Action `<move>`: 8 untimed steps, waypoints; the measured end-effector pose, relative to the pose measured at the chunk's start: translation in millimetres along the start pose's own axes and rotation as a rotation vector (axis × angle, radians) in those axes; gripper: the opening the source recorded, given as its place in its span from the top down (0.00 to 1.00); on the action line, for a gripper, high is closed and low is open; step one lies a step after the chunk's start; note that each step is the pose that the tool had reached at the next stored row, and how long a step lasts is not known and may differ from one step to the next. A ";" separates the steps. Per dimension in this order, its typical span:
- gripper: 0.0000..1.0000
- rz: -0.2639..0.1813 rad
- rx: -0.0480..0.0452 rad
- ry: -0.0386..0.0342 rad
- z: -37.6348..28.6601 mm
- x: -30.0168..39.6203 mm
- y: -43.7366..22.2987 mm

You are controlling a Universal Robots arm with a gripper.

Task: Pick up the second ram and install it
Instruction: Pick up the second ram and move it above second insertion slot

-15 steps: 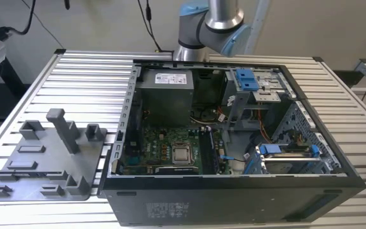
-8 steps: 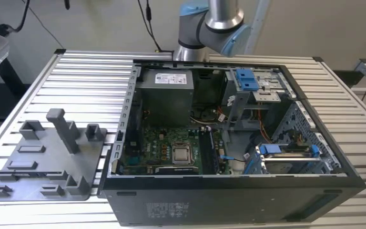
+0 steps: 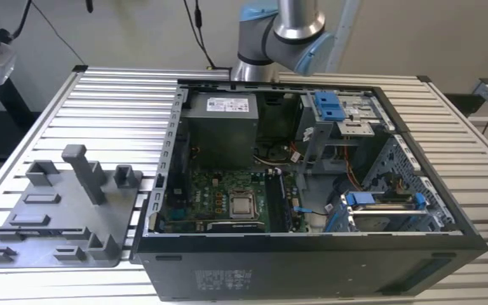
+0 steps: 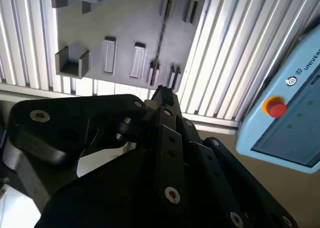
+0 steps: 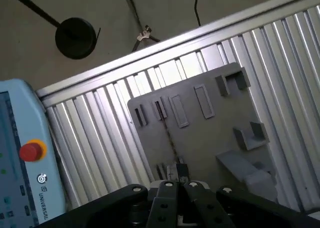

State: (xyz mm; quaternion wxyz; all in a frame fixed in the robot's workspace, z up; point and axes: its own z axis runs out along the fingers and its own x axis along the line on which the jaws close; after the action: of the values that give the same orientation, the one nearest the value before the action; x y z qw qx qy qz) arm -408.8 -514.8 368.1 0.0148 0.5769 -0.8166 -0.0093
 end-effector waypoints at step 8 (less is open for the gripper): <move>0.89 -0.145 0.0039 0.0043 1.0 0.0 0.0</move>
State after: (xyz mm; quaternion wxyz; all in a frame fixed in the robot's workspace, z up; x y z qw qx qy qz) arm -408.8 -514.8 367.1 0.0147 0.6345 -0.7727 -0.0075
